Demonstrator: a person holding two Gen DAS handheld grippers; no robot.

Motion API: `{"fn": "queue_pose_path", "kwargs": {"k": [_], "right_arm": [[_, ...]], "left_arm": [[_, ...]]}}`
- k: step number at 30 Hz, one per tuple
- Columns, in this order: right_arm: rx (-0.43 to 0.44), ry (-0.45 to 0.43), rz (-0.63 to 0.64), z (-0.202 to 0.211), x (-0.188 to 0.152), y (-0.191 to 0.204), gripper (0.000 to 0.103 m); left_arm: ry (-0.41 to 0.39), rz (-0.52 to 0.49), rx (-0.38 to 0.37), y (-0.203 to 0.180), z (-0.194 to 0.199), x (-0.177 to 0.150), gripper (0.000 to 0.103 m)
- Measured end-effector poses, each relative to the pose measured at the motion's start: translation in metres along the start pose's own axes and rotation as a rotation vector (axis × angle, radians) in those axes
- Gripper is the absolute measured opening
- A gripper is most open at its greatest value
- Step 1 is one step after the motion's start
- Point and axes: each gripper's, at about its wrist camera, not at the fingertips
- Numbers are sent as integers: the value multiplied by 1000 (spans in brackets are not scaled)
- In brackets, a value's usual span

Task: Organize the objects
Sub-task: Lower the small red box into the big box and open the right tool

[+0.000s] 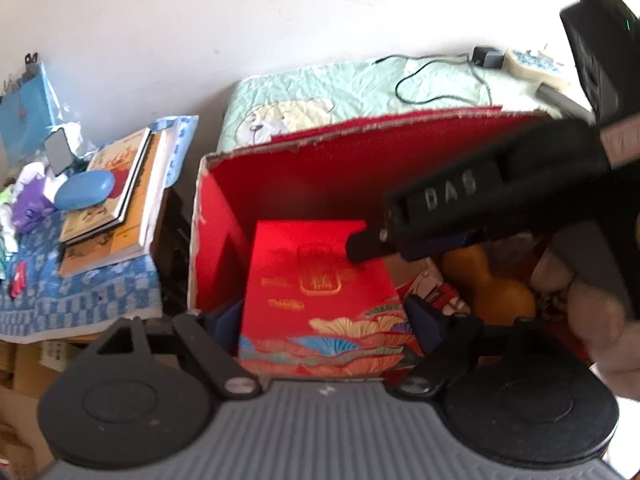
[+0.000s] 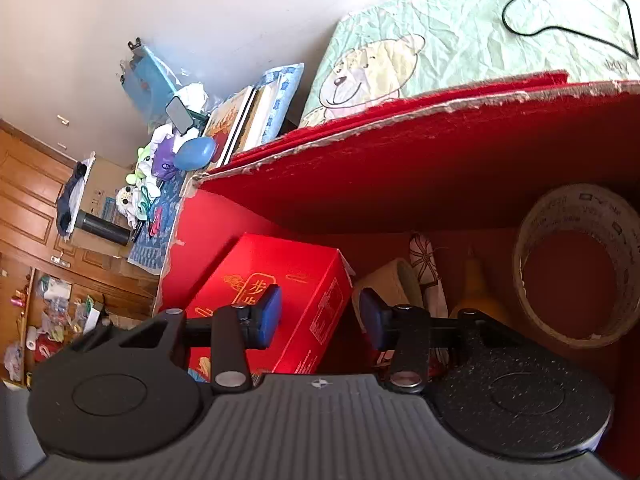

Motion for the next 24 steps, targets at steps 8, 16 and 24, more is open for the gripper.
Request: {"fn": "queue_pose_path", "kwargs": {"k": [8, 16, 24], "right_arm": [[-51, -51, 17, 1, -1, 4, 43], [-43, -63, -49, 3, -2, -4, 40], [-15, 0, -209, 5, 1, -26, 36]], "left_arm": [[5, -38, -8, -2, -10, 1, 92], [10, -33, 47, -9, -32, 7, 95], [-50, -32, -17, -3, 0, 3, 90]]}}
Point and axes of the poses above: each gripper's, at about its wrist camera, not at the fingertips, and z roughly against the way its jaws point, y to its left, x to its top, and after that the axes turned 12 degrees about -x, right-handed
